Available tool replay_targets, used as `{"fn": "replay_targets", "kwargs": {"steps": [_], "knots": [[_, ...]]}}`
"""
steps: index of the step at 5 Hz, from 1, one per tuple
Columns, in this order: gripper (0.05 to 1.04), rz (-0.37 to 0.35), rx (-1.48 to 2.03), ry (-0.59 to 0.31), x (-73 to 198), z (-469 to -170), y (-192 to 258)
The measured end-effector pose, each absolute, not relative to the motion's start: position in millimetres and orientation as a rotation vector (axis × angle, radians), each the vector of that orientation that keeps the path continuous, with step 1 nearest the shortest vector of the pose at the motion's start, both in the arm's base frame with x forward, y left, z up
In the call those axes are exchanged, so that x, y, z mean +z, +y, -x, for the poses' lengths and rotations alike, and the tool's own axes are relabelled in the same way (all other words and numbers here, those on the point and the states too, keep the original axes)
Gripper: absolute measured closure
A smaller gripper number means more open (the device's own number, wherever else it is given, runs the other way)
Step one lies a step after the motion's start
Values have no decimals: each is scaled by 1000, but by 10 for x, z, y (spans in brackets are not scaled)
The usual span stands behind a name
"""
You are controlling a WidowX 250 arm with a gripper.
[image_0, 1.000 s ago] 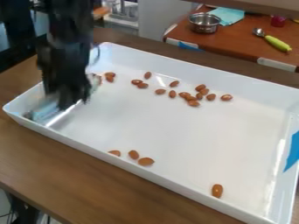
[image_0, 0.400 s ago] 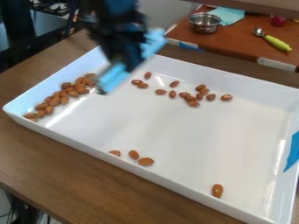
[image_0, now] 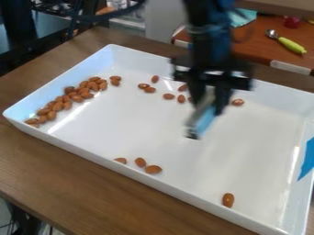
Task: Sweep into pile
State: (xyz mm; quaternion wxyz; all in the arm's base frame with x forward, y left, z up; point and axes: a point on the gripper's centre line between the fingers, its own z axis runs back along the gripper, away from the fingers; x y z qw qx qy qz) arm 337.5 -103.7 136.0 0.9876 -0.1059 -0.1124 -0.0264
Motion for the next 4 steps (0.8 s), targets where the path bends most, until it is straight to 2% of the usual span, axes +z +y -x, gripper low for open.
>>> {"fn": "replay_targets", "kwargs": {"steps": [2, 4], "knots": [[705, 163, 4, -194, 1162, -3638, -1720], [705, 116, 33, -195, 935, -3820, -1681]]}}
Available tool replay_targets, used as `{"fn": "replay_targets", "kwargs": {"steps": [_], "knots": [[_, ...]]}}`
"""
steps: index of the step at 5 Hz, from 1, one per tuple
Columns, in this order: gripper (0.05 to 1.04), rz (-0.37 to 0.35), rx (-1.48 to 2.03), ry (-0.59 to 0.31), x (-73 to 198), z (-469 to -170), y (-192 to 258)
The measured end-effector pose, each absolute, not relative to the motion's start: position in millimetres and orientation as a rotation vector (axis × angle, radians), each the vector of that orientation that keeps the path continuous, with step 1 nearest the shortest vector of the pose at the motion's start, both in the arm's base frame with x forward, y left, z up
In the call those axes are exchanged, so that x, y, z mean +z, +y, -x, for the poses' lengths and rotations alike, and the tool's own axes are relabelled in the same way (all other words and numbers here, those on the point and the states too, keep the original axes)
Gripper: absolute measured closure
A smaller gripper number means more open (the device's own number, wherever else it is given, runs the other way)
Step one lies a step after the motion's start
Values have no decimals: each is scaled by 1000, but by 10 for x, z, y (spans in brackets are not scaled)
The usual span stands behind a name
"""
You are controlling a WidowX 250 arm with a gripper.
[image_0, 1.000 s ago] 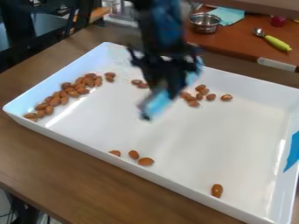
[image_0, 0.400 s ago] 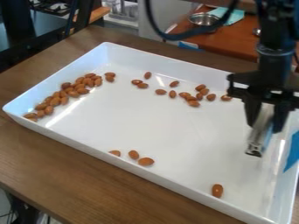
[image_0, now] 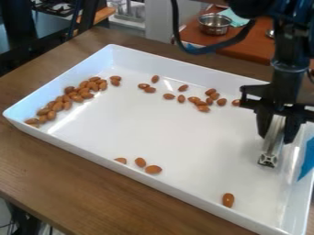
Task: Sweep into pile
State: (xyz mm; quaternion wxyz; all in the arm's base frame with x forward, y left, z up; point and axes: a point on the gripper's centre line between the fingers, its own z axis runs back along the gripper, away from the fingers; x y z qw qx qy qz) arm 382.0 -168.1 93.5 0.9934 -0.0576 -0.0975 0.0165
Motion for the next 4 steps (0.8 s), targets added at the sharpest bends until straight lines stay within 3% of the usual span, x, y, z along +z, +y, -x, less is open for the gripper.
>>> {"fn": "replay_targets", "kwargs": {"steps": [3, 4], "knots": [[705, 80, 74, -297, 776, -4132, -1343], [705, 93, 71, -270, 767, -4160, -1115]]}}
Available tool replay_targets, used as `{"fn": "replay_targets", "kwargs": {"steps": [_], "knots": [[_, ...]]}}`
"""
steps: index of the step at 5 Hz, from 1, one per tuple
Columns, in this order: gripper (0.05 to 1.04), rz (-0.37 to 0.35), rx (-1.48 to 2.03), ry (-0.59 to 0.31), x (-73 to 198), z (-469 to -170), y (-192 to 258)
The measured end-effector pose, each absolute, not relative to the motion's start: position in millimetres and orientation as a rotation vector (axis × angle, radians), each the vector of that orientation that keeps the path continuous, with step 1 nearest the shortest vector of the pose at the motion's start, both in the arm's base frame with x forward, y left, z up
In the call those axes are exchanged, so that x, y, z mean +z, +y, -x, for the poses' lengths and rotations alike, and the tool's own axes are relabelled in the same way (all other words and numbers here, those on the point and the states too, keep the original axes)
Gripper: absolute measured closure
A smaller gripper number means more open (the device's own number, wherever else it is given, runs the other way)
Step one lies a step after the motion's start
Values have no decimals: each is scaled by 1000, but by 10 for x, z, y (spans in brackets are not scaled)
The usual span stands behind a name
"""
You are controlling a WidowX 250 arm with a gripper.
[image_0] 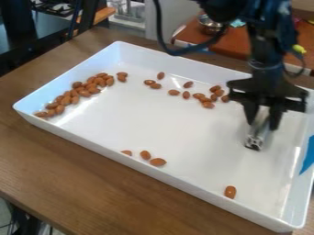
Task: Sweep into pile
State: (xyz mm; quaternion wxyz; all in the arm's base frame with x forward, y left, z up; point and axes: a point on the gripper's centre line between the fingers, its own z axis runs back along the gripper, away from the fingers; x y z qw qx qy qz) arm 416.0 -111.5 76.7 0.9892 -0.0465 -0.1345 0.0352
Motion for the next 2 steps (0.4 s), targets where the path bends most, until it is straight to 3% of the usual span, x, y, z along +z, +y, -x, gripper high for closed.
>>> {"fn": "replay_targets", "kwargs": {"steps": [2], "knots": [[705, 102, 50, -119, 775, -4066, -234]]}}
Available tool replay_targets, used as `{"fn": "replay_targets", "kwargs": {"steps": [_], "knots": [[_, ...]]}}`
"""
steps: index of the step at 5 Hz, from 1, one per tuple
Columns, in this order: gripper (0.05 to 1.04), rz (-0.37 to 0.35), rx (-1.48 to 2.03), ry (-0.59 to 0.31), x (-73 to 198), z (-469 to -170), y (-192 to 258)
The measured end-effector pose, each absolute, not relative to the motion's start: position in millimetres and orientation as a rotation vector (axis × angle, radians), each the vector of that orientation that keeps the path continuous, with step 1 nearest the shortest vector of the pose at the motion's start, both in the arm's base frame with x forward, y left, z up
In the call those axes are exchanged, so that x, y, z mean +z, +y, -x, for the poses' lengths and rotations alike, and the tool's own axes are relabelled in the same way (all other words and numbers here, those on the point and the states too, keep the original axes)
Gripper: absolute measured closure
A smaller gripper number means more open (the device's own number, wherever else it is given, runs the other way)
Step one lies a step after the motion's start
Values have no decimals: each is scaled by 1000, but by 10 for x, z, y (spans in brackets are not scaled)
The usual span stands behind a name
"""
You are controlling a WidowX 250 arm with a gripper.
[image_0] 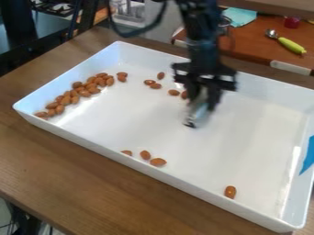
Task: Sweep into pile
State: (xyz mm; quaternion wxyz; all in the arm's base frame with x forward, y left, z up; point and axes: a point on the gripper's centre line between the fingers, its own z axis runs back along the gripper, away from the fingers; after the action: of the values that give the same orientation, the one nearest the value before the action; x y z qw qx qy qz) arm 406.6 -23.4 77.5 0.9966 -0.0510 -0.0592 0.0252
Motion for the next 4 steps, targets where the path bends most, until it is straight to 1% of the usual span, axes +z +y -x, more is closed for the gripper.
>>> {"fn": "replay_targets", "kwargs": {"steps": [1, 2, 3, 4], "knots": [[705, 90, 77, -75, 778, -3989, 195], [705, 80, 93, -75, 774, -3969, 419], [705, 48, 150, -112, 784, -3952, 790], [705, 21, 186, -116, 797, -3884, 1081]]}}
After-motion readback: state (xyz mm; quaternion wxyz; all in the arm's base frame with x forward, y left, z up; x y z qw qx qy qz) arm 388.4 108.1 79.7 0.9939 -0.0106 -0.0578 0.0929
